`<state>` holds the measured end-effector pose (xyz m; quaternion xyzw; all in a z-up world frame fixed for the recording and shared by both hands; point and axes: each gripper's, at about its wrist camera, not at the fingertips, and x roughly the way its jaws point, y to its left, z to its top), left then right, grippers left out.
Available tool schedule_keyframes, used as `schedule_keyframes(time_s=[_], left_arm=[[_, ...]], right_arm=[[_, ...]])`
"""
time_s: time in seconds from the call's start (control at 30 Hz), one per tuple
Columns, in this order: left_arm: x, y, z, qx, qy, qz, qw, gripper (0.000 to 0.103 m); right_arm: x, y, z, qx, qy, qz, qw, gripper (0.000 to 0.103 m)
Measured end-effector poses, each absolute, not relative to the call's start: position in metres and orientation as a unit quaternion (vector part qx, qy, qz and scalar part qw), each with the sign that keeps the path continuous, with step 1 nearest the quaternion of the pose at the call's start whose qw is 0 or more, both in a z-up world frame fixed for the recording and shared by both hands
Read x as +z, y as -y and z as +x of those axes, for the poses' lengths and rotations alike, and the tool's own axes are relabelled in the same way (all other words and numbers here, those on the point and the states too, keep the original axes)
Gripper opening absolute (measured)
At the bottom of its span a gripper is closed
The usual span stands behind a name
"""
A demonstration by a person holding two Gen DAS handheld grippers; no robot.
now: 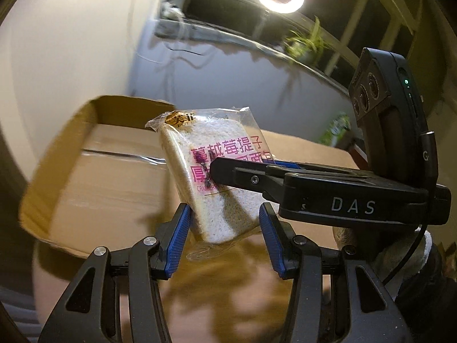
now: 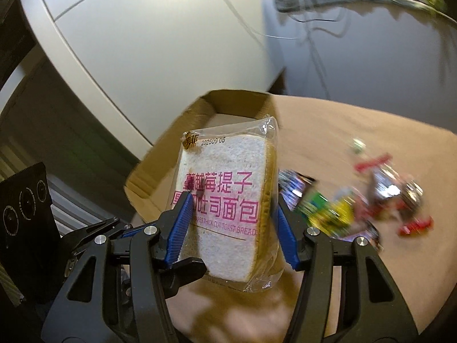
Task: Organize snacks
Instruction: 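Carry the toast loaf with the right gripper into the cardboard box and release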
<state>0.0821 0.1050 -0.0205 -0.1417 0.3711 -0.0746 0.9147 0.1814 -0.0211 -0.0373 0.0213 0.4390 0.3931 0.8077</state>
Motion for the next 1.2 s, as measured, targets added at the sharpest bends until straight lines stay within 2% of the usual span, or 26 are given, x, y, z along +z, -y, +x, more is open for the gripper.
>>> schedule_keyframes(time_s=[0.5,1.1,1.2], left_arm=[[-0.044,-0.190,0.086,-0.009,-0.387,-0.175,0.905,0.049],[-0.058,-0.206,0.088,0.023,-0.400,-0.170,0.900,0.049],[-0.057,-0.206,0.088,0.027,-0.398,-0.168,0.902,0.047]], right_arm=[[-0.074,-0.081,0.208,0.432,-0.472,-0.010,0.769,0.059],[-0.095,-0.104,0.216,0.420,-0.498,-0.033,0.758,0.059],[-0.094,-0.102,0.216,0.416,-0.494,-0.035,0.763,0.064]])
